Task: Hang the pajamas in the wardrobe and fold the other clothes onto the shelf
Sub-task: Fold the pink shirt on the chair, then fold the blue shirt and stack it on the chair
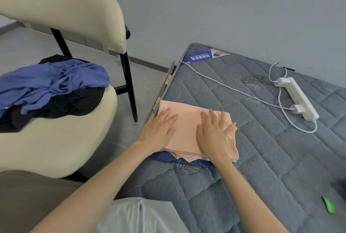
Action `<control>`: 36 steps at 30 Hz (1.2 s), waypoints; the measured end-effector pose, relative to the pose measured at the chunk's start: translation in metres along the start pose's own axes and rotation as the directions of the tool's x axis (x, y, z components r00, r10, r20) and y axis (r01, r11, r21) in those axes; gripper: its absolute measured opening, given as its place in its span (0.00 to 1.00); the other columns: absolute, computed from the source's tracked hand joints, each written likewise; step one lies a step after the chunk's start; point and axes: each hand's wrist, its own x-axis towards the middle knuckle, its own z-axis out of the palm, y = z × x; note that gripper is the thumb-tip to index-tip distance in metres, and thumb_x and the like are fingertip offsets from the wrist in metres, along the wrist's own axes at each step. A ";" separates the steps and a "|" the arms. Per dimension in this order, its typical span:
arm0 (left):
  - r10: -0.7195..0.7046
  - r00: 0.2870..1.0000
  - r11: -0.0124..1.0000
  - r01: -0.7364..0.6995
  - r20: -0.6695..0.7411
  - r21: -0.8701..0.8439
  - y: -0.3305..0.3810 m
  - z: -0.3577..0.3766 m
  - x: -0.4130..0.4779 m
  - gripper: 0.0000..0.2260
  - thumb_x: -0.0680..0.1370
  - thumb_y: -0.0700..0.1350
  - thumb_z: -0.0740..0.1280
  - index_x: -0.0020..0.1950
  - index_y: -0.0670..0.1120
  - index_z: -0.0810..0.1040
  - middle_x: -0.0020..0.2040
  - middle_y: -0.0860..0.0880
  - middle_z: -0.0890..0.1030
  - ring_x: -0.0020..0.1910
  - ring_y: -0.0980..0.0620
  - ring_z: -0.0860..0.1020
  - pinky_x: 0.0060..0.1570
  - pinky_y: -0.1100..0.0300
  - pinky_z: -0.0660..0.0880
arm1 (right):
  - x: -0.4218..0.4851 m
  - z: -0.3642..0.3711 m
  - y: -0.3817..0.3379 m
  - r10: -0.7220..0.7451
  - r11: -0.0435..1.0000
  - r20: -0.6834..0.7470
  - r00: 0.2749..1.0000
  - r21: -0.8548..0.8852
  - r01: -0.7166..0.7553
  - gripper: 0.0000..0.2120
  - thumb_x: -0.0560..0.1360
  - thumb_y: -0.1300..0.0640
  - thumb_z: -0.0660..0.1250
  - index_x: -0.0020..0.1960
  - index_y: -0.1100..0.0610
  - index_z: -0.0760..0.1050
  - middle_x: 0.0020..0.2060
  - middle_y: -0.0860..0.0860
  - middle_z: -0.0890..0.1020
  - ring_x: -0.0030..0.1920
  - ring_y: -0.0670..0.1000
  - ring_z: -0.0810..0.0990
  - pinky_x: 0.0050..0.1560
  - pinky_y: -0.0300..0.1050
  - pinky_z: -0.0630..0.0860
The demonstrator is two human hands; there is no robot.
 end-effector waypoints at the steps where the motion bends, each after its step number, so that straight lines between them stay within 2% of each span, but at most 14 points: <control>1: 0.003 0.998 0.999 -0.005 -0.057 -0.047 -0.006 -0.010 -0.005 0.21 0.82 0.49 0.54 0.75 0.52 0.60 0.76 0.48 0.60 0.73 0.48 0.61 0.70 0.54 0.54 | 0.001 -0.004 -0.008 -0.022 0.999 -0.021 1.000 0.048 0.023 0.20 0.80 0.53 0.53 0.72 0.51 0.62 0.74 0.50 0.60 0.75 0.61 0.50 0.70 0.67 0.39; 3: -0.034 0.987 0.990 0.011 -0.159 -0.142 -0.022 -0.031 -0.015 0.18 0.82 0.46 0.56 0.72 0.51 0.66 0.72 0.50 0.68 0.68 0.49 0.67 0.66 0.55 0.62 | 0.004 -0.015 -0.026 -0.086 0.980 -0.092 0.992 0.173 0.101 0.19 0.80 0.54 0.57 0.70 0.53 0.66 0.74 0.51 0.63 0.75 0.62 0.53 0.72 0.59 0.47; 6: -0.146 0.956 0.968 0.086 -0.254 -0.234 -0.052 -0.060 -0.034 0.17 0.82 0.46 0.57 0.71 0.51 0.67 0.69 0.52 0.71 0.65 0.50 0.71 0.60 0.56 0.69 | 0.008 -0.033 -0.064 -0.173 0.898 -0.203 0.964 0.370 0.239 0.17 0.78 0.59 0.62 0.67 0.55 0.72 0.70 0.54 0.69 0.70 0.59 0.62 0.70 0.49 0.58; 10: -0.280 0.891 0.945 0.190 -0.358 -0.265 -0.101 -0.089 -0.069 0.18 0.81 0.44 0.58 0.71 0.50 0.68 0.68 0.50 0.72 0.64 0.50 0.71 0.58 0.57 0.69 | 0.013 -0.042 -0.124 -0.276 0.761 -0.182 0.944 0.559 0.330 0.16 0.78 0.60 0.63 0.65 0.54 0.74 0.65 0.51 0.75 0.65 0.53 0.69 0.61 0.36 0.60; 12: -0.364 0.850 0.920 0.263 -0.381 -0.290 -0.126 -0.102 -0.086 0.17 0.81 0.43 0.58 0.70 0.49 0.68 0.67 0.49 0.72 0.63 0.49 0.72 0.59 0.53 0.71 | 0.016 -0.041 -0.155 -0.315 0.711 -0.116 0.942 0.628 0.316 0.16 0.78 0.59 0.62 0.66 0.53 0.73 0.64 0.51 0.75 0.64 0.52 0.71 0.60 0.35 0.62; 14: -0.438 0.807 0.888 0.322 -0.395 -0.328 -0.149 -0.111 -0.103 0.17 0.80 0.43 0.59 0.70 0.49 0.69 0.66 0.49 0.73 0.63 0.49 0.72 0.58 0.52 0.72 | 0.019 -0.037 -0.187 -0.367 0.684 -0.070 0.928 0.655 0.320 0.16 0.79 0.57 0.61 0.67 0.52 0.72 0.63 0.51 0.76 0.62 0.52 0.73 0.61 0.41 0.67; 17: -0.535 0.751 0.839 0.416 -0.388 -0.351 -0.184 -0.117 -0.128 0.17 0.80 0.44 0.60 0.70 0.50 0.68 0.65 0.50 0.73 0.62 0.50 0.72 0.53 0.57 0.71 | 0.023 -0.027 -0.233 -0.480 0.686 -0.046 0.876 0.602 0.408 0.16 0.79 0.56 0.61 0.67 0.52 0.72 0.63 0.50 0.76 0.63 0.52 0.72 0.57 0.42 0.70; 21: -0.661 0.669 0.742 0.516 -0.340 -0.429 -0.225 -0.120 -0.156 0.19 0.80 0.44 0.60 0.71 0.50 0.66 0.65 0.50 0.74 0.63 0.48 0.73 0.58 0.50 0.72 | 0.034 -0.012 -0.288 -0.622 0.676 0.013 0.783 0.513 0.529 0.17 0.79 0.57 0.61 0.67 0.53 0.72 0.64 0.51 0.75 0.63 0.53 0.72 0.54 0.47 0.73; 23: -0.716 0.617 0.685 0.532 -0.327 -0.497 -0.242 -0.121 -0.164 0.21 0.79 0.43 0.61 0.72 0.50 0.65 0.64 0.49 0.74 0.62 0.49 0.74 0.56 0.51 0.72 | 0.045 -0.006 -0.315 -0.656 0.669 0.055 0.753 0.504 0.546 0.17 0.79 0.57 0.60 0.67 0.53 0.72 0.65 0.51 0.74 0.62 0.52 0.73 0.52 0.46 0.74; 26: -0.767 0.558 0.626 0.540 -0.317 -0.563 -0.266 -0.124 -0.171 0.22 0.79 0.42 0.63 0.72 0.51 0.64 0.63 0.48 0.75 0.58 0.50 0.74 0.52 0.55 0.72 | 0.065 0.004 -0.353 -0.697 0.663 0.109 0.709 0.473 0.580 0.17 0.79 0.59 0.59 0.68 0.55 0.71 0.67 0.52 0.72 0.64 0.55 0.72 0.57 0.48 0.74; 30: -0.786 0.549 0.598 0.560 -0.284 -0.573 -0.295 -0.129 -0.174 0.22 0.79 0.42 0.62 0.73 0.51 0.63 0.64 0.49 0.74 0.57 0.54 0.73 0.52 0.58 0.70 | 0.088 0.022 -0.400 -0.721 0.680 0.184 0.668 0.371 0.632 0.17 0.80 0.61 0.57 0.67 0.56 0.72 0.67 0.53 0.72 0.64 0.57 0.71 0.58 0.53 0.73; 34: -0.784 0.562 0.595 0.559 -0.264 -0.577 -0.313 -0.135 -0.174 0.22 0.80 0.42 0.62 0.73 0.49 0.63 0.65 0.49 0.73 0.63 0.54 0.72 0.54 0.60 0.69 | 0.103 0.044 -0.424 -0.705 0.685 0.307 0.640 0.060 0.726 0.17 0.79 0.59 0.57 0.67 0.54 0.70 0.66 0.54 0.71 0.66 0.58 0.66 0.64 0.54 0.63; 36: -0.782 0.568 0.595 0.557 -0.258 -0.579 -0.319 -0.138 -0.172 0.22 0.80 0.42 0.62 0.73 0.50 0.63 0.65 0.50 0.73 0.64 0.52 0.72 0.57 0.59 0.70 | 0.106 0.053 -0.425 -0.703 0.661 0.305 0.643 -0.055 0.749 0.17 0.79 0.57 0.57 0.68 0.53 0.68 0.65 0.54 0.70 0.67 0.58 0.64 0.65 0.54 0.60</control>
